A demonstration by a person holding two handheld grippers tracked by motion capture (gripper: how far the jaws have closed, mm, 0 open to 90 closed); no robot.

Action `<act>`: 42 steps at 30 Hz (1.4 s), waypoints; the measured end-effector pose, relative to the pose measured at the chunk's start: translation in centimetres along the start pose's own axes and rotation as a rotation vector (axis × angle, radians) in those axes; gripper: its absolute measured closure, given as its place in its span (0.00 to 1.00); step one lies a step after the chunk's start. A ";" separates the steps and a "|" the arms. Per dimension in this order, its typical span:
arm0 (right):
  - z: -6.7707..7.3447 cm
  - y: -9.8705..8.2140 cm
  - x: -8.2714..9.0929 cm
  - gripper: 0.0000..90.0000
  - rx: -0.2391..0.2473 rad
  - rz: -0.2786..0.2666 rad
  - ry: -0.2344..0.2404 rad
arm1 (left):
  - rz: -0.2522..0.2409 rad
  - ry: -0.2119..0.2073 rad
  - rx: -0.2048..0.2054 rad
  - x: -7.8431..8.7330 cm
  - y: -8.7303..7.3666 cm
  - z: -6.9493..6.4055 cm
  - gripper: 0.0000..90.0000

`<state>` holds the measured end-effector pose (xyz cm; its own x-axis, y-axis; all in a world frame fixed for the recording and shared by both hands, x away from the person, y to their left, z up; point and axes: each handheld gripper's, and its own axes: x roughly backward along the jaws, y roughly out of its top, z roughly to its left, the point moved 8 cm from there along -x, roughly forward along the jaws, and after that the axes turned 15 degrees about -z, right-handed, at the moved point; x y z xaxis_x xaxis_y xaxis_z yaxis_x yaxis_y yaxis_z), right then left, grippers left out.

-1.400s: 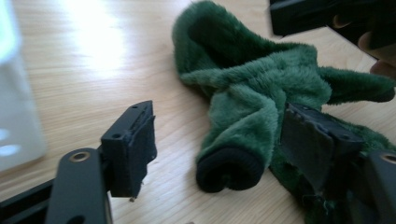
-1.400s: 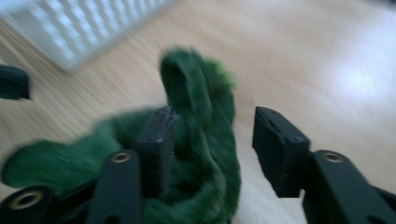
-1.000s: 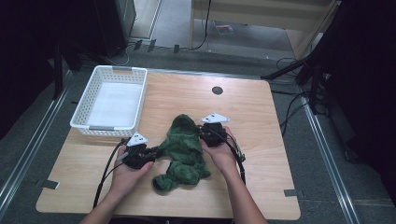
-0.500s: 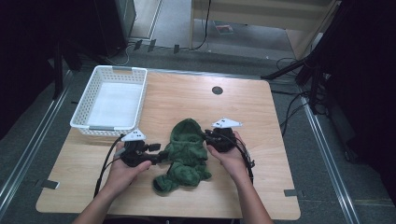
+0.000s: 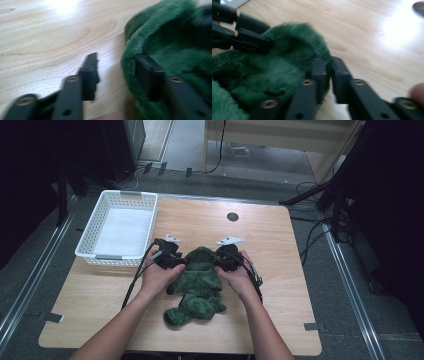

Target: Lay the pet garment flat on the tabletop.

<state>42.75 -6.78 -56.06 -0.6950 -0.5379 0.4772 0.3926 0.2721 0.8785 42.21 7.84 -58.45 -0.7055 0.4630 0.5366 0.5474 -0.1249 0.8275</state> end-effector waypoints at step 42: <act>-2.3 3.9 3.9 0.72 -0.059 -0.175 0.143 | -0.178 -0.028 0.049 2.5 4.6 1.4 0.61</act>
<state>42.96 -9.70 -50.87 -0.6649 -0.6812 0.3065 0.3113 0.1203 0.9427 43.58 9.68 -53.50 -0.7808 0.4980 0.3773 0.4369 0.0033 0.8995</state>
